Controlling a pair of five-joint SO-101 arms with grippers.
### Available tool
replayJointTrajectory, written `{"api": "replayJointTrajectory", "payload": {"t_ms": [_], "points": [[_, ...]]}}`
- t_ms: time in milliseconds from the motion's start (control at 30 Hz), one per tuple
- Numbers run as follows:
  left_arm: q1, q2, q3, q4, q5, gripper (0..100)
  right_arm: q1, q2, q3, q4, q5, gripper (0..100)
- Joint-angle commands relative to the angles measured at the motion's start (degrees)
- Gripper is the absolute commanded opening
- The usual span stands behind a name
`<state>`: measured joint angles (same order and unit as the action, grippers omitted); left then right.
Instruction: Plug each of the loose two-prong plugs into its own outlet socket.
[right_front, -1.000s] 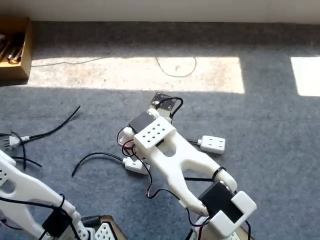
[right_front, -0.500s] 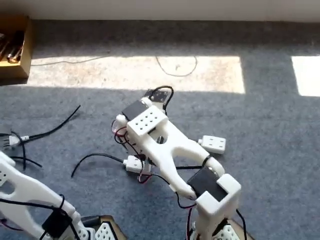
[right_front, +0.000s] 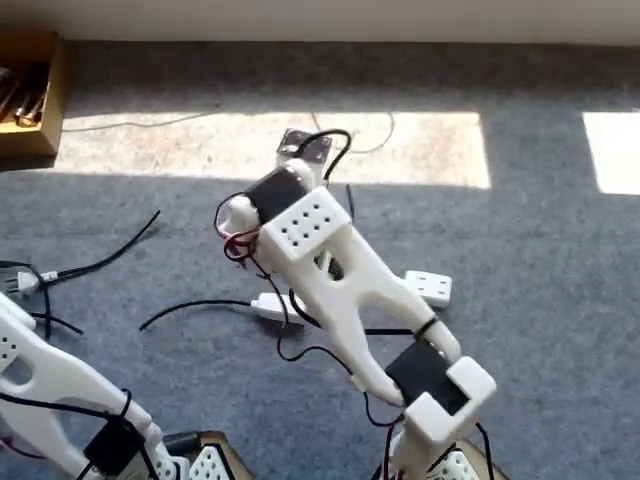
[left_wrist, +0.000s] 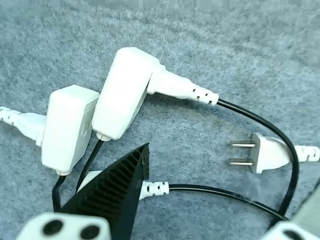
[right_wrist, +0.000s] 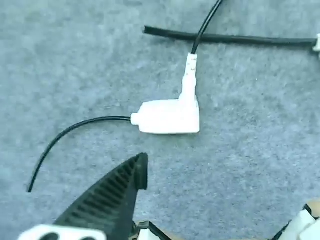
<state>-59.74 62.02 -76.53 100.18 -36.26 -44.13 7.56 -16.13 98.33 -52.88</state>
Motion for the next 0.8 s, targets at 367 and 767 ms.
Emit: {"api": "replayJointTrajectory", "payload": {"t_ms": [367, 767], "points": [[27.47, -23.43, 10.24, 1.14, 2.81, 47, 30.64, -28.62, 42.51, -9.80, 5.54, 87.8], [62.20, -85.67, 92.00, -11.34, -10.11, 47, 49.19, -28.70, 66.86, -41.19, 47.82, 87.8]]}}
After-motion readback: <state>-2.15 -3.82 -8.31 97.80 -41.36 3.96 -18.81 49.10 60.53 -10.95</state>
